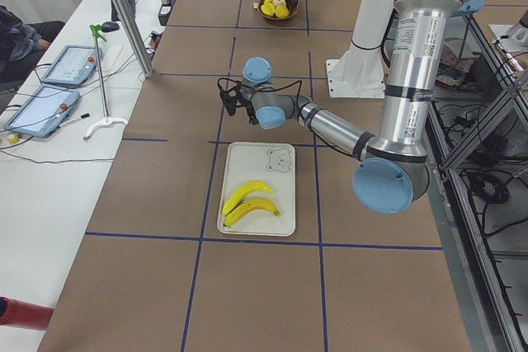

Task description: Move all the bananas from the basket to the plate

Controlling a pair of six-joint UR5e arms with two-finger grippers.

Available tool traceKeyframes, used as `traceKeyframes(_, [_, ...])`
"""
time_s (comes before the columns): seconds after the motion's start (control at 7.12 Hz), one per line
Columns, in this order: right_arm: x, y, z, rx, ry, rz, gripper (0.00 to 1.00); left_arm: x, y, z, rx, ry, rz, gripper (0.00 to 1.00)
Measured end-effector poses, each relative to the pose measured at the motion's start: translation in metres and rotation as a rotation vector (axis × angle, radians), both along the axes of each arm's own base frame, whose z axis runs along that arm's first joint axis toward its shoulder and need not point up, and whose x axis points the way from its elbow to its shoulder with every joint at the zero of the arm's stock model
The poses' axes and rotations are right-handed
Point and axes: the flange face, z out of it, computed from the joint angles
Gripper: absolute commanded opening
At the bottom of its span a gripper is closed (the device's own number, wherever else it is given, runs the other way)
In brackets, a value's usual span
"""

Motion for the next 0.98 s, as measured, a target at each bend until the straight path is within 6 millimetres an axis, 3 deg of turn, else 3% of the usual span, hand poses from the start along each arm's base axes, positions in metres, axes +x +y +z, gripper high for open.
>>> traceKeyframes(0.42, [0.0086,-0.0038,0.0055,-0.002,0.061,0.005,0.75,0.0031,0.0006,0.0000,0.004,-0.004,-0.004,1.00])
traceKeyframes(0.7, [0.0085,-0.0041,0.0069,-0.002,0.072,0.004,0.50,0.0040,0.0011,-0.0007,0.007,-0.005,-0.006,1.00])
traceKeyframes(0.98, [0.0099,-0.0027,0.0096,-0.010,0.098,0.001,0.40,0.0041,0.0013,-0.0012,0.008,-0.005,-0.006,1.00])
